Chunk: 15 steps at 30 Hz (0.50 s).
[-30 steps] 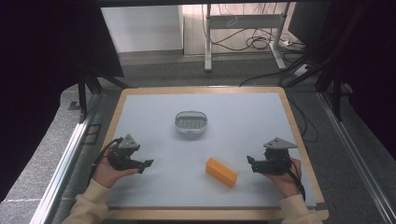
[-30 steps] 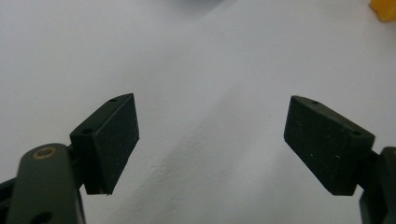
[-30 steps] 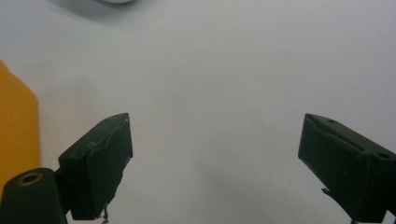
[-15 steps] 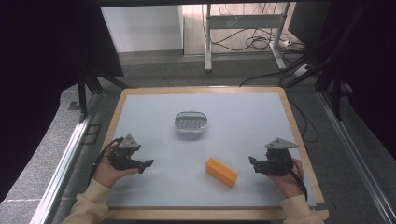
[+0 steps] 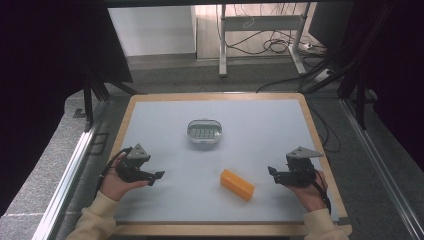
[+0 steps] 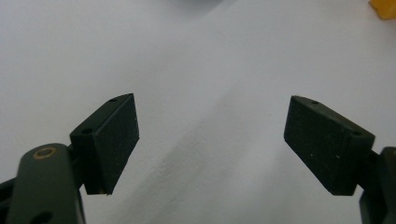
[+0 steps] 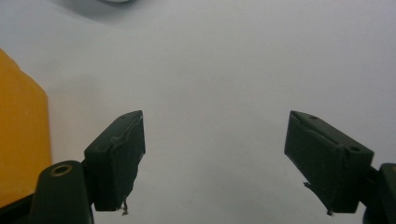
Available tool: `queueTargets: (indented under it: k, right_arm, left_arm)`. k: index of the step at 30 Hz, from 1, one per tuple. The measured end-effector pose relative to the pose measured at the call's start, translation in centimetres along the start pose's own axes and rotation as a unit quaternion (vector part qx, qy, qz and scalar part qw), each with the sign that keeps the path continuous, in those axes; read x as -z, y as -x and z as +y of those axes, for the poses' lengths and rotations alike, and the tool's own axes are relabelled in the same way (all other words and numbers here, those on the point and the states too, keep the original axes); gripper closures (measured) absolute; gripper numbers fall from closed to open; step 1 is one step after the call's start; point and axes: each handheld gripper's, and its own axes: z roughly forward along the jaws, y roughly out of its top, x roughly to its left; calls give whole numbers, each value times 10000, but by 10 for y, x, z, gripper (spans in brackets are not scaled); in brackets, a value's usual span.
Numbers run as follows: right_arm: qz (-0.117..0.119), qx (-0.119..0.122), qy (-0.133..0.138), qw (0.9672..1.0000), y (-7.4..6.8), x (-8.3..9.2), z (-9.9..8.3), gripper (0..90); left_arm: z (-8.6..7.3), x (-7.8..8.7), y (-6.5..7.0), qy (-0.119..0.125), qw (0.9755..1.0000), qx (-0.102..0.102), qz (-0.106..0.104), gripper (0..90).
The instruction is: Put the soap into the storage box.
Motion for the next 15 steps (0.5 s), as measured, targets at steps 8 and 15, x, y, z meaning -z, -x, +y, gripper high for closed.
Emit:
queueTargets:
  k: [8, 15]
  right_arm:
    - [164, -97, 22, 9998, 2, 3, 3, 241]
    - [284, 142, -82, 9995, -5, 16, 22, 255]
  left_arm:
    - [1, 0, 0, 12, 9999, -21, 99, 181]
    - [2, 1, 3, 49, 10000, -21, 41, 182]
